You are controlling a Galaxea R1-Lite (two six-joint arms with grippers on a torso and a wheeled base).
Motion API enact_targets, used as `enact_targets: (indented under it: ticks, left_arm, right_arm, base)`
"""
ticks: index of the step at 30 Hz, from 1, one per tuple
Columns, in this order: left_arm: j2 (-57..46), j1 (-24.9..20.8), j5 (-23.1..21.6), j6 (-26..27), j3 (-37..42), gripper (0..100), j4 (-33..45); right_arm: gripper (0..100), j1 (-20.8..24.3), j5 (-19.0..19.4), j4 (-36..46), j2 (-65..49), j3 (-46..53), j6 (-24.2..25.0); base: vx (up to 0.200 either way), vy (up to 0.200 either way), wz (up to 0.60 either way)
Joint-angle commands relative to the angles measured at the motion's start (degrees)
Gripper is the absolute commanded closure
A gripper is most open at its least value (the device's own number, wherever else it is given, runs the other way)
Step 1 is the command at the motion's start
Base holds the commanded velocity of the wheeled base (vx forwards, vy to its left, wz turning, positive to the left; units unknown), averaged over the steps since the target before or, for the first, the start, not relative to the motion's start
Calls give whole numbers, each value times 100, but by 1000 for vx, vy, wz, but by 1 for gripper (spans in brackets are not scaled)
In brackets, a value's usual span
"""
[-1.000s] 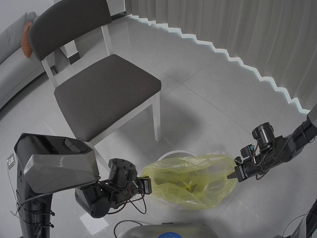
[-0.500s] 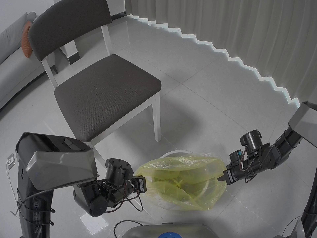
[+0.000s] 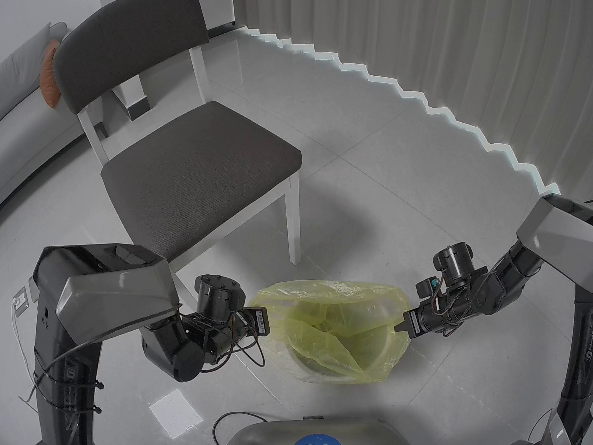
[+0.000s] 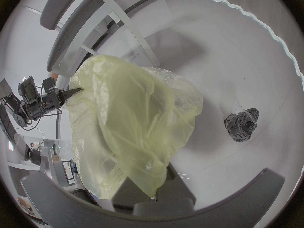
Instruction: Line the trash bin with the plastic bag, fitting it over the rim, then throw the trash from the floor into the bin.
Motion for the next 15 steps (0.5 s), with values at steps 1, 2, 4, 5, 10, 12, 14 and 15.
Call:
enact_targets:
  ticks: [1, 2, 4, 5, 10, 12, 14, 15]
  left_arm:
    - [91, -62, -25, -3, -216, 100, 86]
    - [118, -98, -25, -3, -207, 100, 77]
    - [153, -194, -25, -12, -154, 100, 60]
    - [153, -194, -25, -12, -154, 100, 60]
    - [39, -625, 19, -3, -119, 100, 60]
    - [-41, -739, 19, 6, -190, 100, 95]
    - [-49, -730, 2, 67, -313, 100, 104]
    - [-41, -704, -7, 120, -418, 100, 130]
  right_arm:
    - [100, -143, 5, 3, 57, -28, -7]
    - [100, -178, 5, 12, 57, -10, -34]
    - [100, -274, 14, 21, 57, 51, -51]
    - [100, -274, 14, 21, 57, 51, -51]
    - [100, -397, 31, -14, 4, 385, -209]
    - [100, -389, 49, -76, -14, 543, -280]
    - [100, -353, 49, -216, -49, 675, -306]
    - [100, -345, 40, -287, -58, 746, -306]
  base:
    - [0, 0, 0]
    - [0, 0, 0]
    - [0, 0, 0]
    - [0, 0, 0]
    - [0, 0, 0]
    - [0, 0, 0]
    - [0, 0, 0]
    - [0, 0, 0]
